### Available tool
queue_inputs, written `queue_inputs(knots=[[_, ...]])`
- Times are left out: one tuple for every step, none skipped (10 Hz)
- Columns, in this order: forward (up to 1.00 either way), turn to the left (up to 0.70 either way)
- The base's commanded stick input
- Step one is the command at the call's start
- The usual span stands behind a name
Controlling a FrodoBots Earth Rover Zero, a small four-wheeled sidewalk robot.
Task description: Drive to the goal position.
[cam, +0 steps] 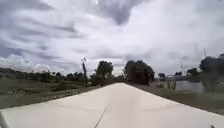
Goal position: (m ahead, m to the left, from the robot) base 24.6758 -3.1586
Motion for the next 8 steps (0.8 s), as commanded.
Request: queue_inputs(knots=[[0.85, 0.00], [0.85, -0.02], [0.85, -0.10], [0.85, -0.18], [0.85, -0.27], [0.85, -0.32], [0.85, -0.15], [0.85, 0.00]])
